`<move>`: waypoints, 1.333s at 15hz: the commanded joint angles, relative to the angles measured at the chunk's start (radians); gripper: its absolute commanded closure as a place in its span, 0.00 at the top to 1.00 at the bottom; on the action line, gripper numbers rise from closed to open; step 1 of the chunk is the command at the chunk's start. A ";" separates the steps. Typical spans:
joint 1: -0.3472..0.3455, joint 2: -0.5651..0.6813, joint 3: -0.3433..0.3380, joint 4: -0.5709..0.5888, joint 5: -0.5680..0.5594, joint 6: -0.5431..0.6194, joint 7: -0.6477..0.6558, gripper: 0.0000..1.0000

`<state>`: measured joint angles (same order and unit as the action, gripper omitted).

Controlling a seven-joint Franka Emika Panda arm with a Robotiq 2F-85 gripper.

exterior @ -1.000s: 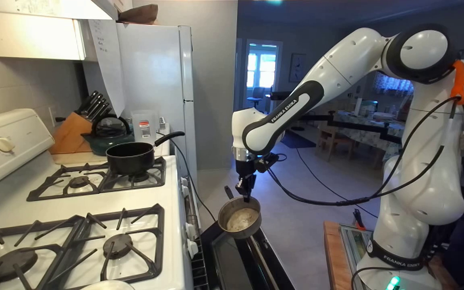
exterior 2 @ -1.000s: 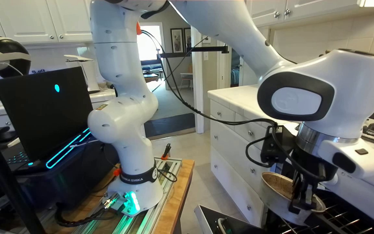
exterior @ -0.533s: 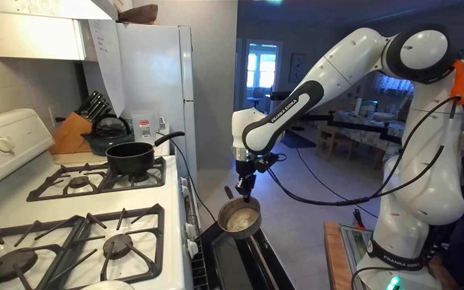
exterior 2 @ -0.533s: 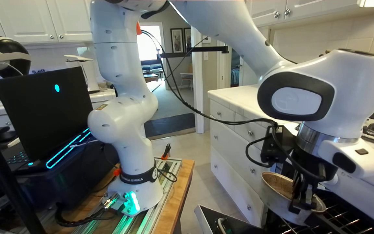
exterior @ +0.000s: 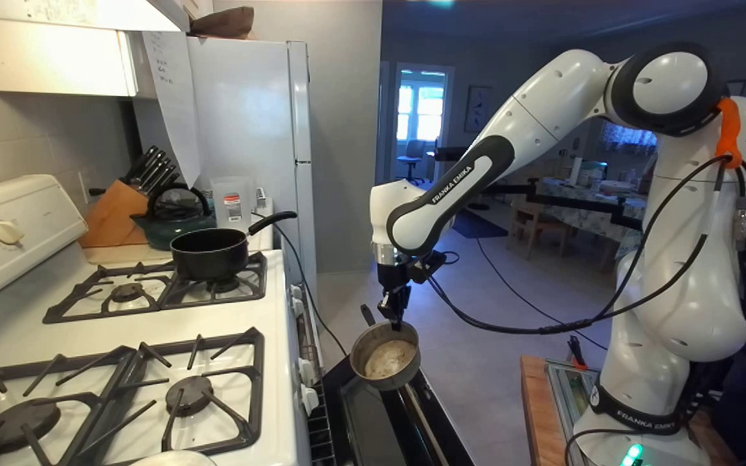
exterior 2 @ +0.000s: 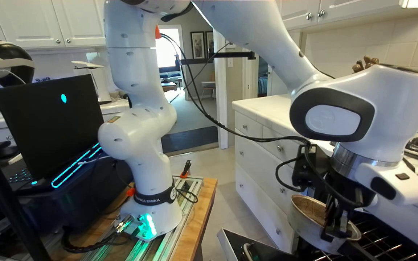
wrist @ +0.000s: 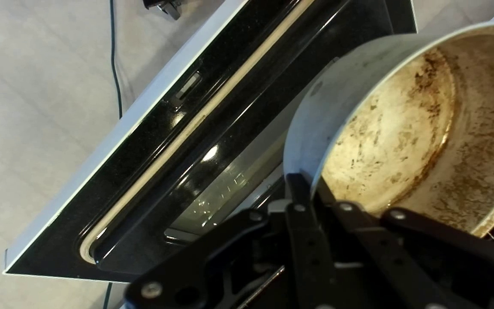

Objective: Put the silver pan in the open oven.

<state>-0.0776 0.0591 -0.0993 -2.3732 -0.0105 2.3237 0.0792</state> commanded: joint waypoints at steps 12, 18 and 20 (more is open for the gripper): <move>0.013 0.197 0.047 0.104 0.043 0.176 -0.040 0.02; 0.014 0.277 0.069 0.143 0.058 0.258 -0.039 0.02; 0.016 0.308 0.077 0.159 0.059 0.272 -0.039 0.02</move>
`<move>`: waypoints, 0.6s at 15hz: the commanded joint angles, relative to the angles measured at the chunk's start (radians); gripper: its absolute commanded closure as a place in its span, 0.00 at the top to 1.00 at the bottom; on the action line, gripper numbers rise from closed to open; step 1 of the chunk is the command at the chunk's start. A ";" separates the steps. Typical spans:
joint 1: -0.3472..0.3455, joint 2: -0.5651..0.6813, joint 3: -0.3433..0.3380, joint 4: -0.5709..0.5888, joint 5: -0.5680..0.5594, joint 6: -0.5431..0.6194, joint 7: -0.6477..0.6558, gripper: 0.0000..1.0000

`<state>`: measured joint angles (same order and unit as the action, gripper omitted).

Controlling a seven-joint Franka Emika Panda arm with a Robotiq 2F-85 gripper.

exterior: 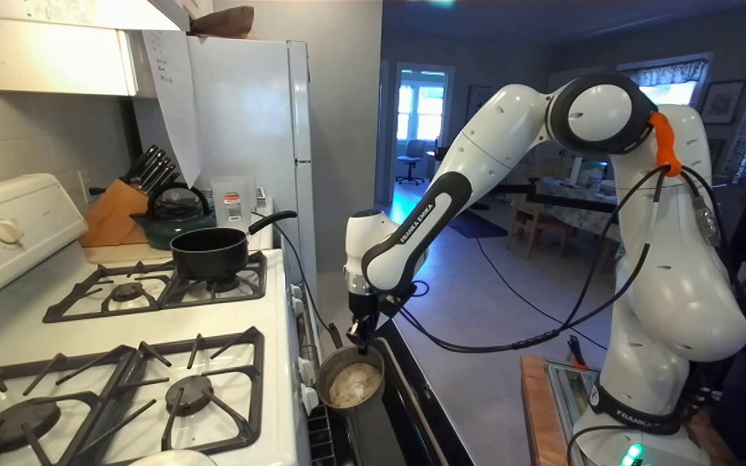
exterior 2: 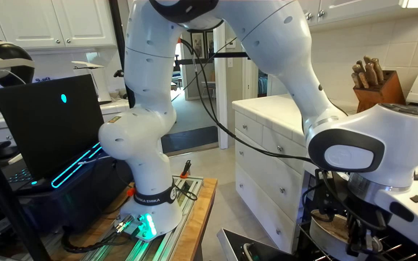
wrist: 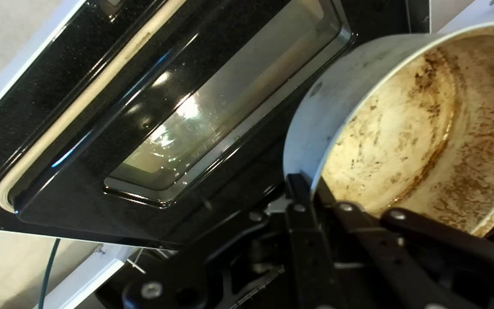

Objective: Put the silver pan in the open oven.

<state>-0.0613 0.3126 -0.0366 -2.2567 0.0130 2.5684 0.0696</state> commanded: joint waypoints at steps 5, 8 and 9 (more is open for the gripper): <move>-0.007 0.127 0.049 0.097 0.059 0.043 -0.052 0.02; -0.006 0.166 0.062 0.137 0.066 0.039 -0.065 0.02; -0.005 0.179 0.063 0.150 0.062 0.044 -0.069 0.02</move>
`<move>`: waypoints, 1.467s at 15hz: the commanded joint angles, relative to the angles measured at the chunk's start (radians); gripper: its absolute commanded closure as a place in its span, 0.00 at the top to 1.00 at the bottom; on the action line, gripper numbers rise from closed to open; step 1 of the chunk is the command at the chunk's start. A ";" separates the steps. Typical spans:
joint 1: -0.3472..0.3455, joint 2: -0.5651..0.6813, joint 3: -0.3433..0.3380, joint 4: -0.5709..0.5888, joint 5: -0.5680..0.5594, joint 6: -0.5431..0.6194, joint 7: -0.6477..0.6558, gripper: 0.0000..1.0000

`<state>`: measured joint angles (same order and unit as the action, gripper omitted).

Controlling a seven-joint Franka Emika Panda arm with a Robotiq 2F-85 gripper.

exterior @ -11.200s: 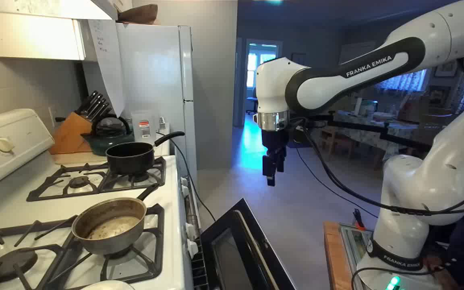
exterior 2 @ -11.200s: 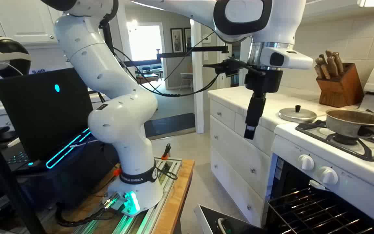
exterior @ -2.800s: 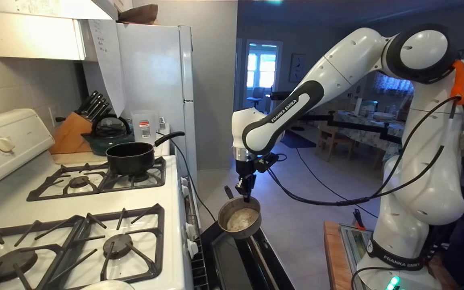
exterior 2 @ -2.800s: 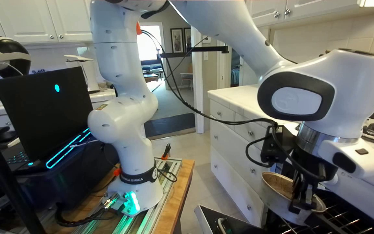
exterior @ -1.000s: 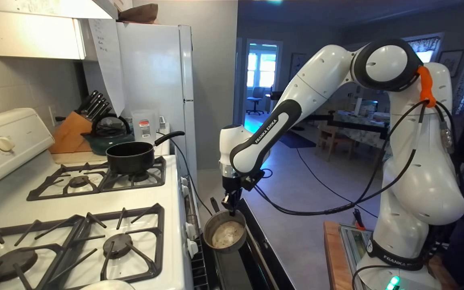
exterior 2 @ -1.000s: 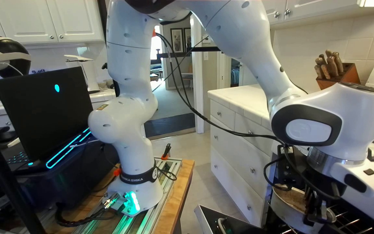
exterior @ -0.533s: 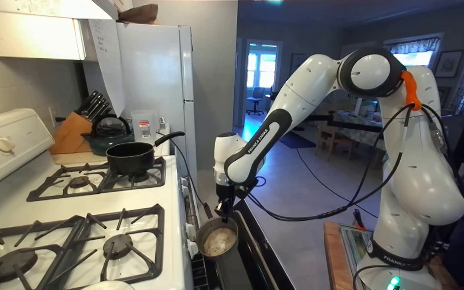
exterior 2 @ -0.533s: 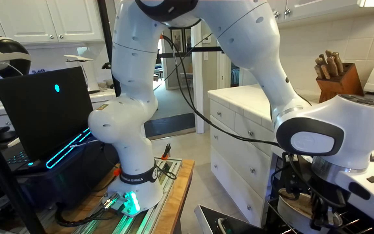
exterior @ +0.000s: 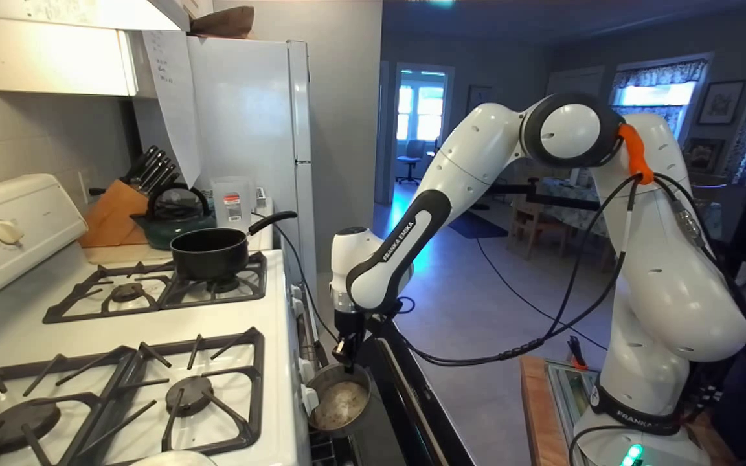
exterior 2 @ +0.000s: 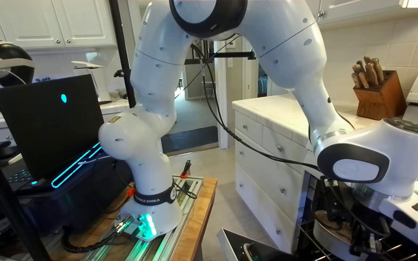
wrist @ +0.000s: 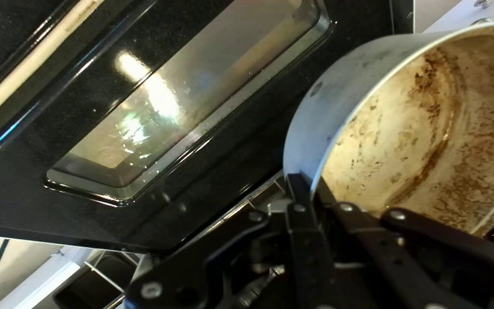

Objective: Put the silver pan in the open oven.

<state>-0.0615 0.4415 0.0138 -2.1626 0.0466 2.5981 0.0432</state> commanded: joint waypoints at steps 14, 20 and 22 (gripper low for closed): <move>-0.042 0.188 0.052 0.182 0.045 0.061 -0.128 0.02; -0.047 0.226 0.056 0.227 0.061 0.057 -0.111 0.02; -0.048 0.242 0.060 0.245 0.068 0.058 -0.116 0.02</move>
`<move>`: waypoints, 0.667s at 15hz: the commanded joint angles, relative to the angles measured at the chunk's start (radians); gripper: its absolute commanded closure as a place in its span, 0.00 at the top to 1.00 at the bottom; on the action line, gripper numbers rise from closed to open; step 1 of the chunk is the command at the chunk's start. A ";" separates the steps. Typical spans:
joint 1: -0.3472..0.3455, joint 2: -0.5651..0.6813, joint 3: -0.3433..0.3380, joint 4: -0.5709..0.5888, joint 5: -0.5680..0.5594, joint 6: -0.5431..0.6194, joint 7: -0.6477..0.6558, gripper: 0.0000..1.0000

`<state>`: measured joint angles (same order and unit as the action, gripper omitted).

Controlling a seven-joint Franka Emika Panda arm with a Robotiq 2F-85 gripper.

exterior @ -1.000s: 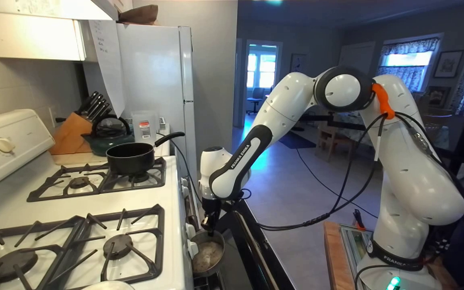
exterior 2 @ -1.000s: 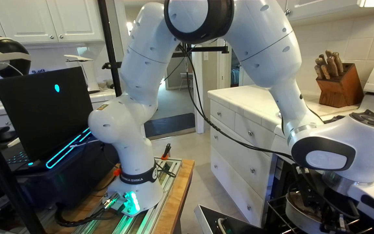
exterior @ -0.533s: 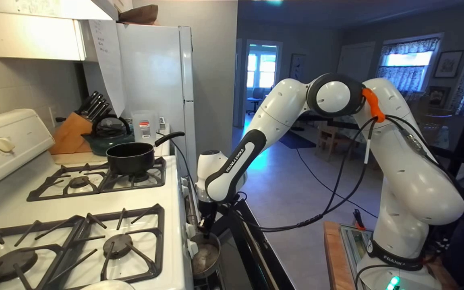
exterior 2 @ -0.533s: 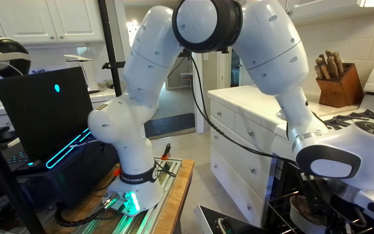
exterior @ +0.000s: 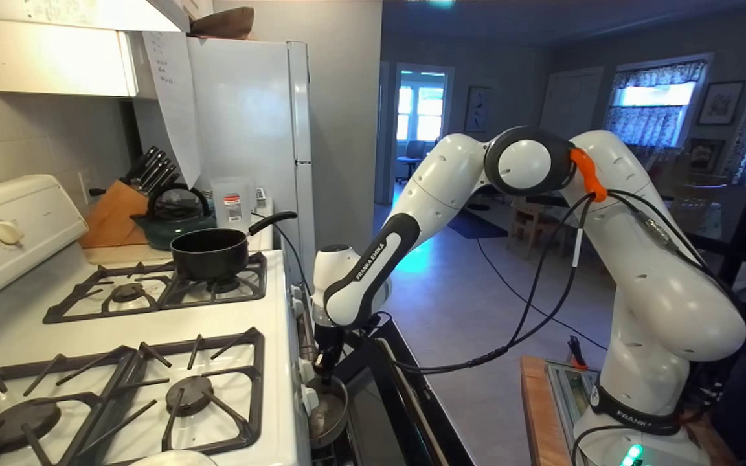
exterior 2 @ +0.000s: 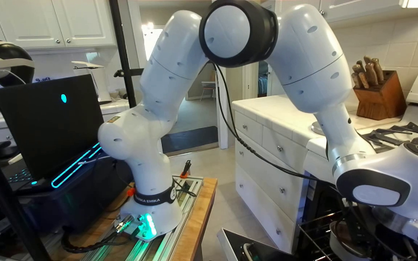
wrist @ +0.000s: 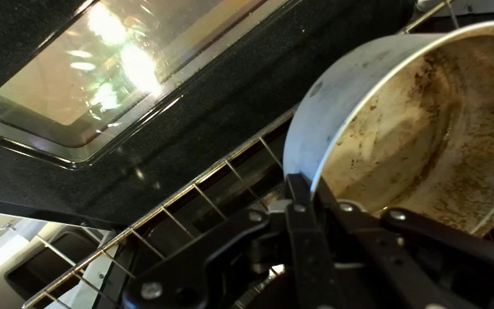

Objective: Put the silver pan in the open oven.

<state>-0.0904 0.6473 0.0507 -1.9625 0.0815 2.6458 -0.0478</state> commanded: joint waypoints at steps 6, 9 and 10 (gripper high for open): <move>-0.014 0.078 0.030 0.083 0.024 0.009 -0.036 0.02; -0.013 0.097 0.031 0.100 0.022 0.010 -0.036 0.02; -0.013 0.103 0.031 0.104 0.022 0.009 -0.036 0.02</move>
<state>-0.0910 0.7172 0.0668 -1.8978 0.0867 2.6461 -0.0518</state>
